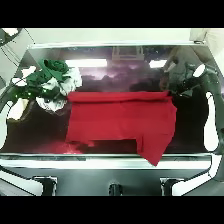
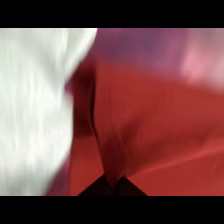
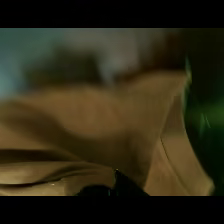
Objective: Fold the shirts.
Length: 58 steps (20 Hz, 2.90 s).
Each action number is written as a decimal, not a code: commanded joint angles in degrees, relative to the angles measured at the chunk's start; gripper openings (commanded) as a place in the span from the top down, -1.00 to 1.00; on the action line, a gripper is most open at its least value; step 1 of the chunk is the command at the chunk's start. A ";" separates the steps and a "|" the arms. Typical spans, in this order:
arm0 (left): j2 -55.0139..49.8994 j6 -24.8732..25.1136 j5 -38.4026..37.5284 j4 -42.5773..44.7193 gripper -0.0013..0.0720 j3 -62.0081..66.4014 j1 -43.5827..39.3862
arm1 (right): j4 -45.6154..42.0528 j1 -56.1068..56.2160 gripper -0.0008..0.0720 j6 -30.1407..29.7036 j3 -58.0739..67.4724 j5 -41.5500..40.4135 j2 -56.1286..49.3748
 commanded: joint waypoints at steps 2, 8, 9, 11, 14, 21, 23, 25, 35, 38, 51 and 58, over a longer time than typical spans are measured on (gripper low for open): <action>-0.04 -1.51 -14.23 11.39 0.89 -0.92 -0.90 | -0.13 0.13 0.80 0.07 -5.29 8.26 0.04; -1.97 -4.44 -14.19 11.58 0.89 -0.92 -3.58 | -0.20 0.07 0.80 3.52 -9.03 7.32 0.07; -2.36 -4.90 -14.21 11.43 0.88 -0.92 -4.00 | -0.09 0.07 0.78 4.07 -9.03 7.06 0.20; -2.38 -4.94 -14.51 9.73 0.23 -0.55 -4.28 | -0.13 -0.02 0.07 4.35 -8.70 6.38 0.96; -0.70 -4.76 -18.97 9.44 -0.34 1.66 -2.80 | -5.99 -0.07 -0.62 2.08 -6.86 11.41 4.22; 14.86 -4.00 -17.03 16.02 -0.29 -17.81 1.57 | -3.32 -10.69 -0.56 1.49 -14.64 21.38 11.78; 18.75 -1.79 -9.46 15.02 -0.29 -30.32 1.53 | -3.32 -12.20 -0.55 0.98 -21.40 18.91 15.47; 19.71 -0.50 -4.33 12.41 -0.29 -38.49 1.27 | -4.20 -12.07 -0.56 0.33 -26.40 17.11 17.99; 19.19 1.38 9.29 2.32 0.63 -44.24 -2.08 | -0.72 -12.07 -0.58 -2.51 -43.17 11.34 24.83; 19.21 1.99 9.53 2.49 0.88 -44.19 -2.49 | 7.02 -12.07 -0.60 -7.34 -51.80 6.62 25.53; 22.58 4.98 6.34 2.49 0.90 -34.21 -2.49 | 18.03 -12.07 0.81 -11.26 -50.73 -4.92 29.24; 8.96 -3.17 8.22 2.47 0.90 -4.81 -2.56 | 20.22 -6.78 0.81 -6.97 -24.63 -13.86 19.78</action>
